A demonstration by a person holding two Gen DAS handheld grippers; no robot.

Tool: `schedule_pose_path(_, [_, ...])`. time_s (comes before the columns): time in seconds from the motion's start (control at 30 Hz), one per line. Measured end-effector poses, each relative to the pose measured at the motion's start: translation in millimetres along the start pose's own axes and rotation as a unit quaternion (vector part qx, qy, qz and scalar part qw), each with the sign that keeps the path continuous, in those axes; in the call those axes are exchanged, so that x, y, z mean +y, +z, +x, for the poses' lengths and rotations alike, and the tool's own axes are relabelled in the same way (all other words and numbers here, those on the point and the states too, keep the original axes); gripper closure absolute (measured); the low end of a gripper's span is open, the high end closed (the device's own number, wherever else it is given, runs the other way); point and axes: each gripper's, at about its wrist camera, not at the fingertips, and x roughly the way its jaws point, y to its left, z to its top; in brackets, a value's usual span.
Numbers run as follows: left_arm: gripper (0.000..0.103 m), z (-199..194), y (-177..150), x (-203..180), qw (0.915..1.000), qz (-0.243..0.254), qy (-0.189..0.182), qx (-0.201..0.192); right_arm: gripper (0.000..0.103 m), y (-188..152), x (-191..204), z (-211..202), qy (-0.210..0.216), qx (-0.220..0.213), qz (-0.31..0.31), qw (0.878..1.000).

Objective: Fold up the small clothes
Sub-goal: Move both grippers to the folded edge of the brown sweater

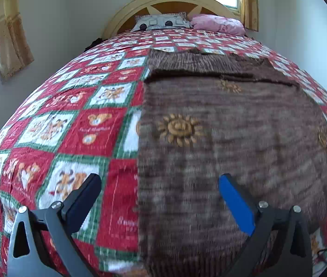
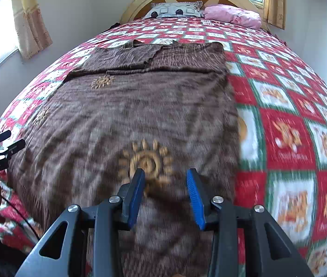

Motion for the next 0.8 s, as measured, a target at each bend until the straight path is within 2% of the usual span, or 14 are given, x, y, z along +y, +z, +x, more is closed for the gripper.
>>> schedule_pose_path(0.2, [0.000, -11.3, -24.7, -1.0, 1.0000, 0.009, 0.000, 0.004, 0.064, -31.4, -3.6, -19.6, -0.008, 0.005, 0.004, 1.000])
schedule_pose_path(0.47, [0.000, -22.2, -38.1, 3.4, 1.0000, -0.001, -0.004, 0.005, 0.063, -58.9, -15.2, -36.4, -0.028, 0.016, 0.012, 0.999])
schedule_pose_path(0.57, [0.000, -28.7, -45.0, 3.9, 0.9998, -0.005, -0.016, 0.011, 0.060, -69.0, -22.2, -43.5, -0.029, 0.016, 0.022, 0.999])
schedule_pose_path(0.73, [0.001, -29.7, -55.0, 8.3, 0.9985, -0.020, -0.039, 0.031, 0.058, -80.1, -34.0, -47.7, -0.009, 0.002, 0.052, 0.999])
schedule_pose_path(0.8, [0.005, -27.2, -58.7, 11.6, 0.9972, -0.033, -0.050, 0.044, 0.058, -80.6, -31.7, -47.9, 0.003, 0.000, 0.052, 0.999])
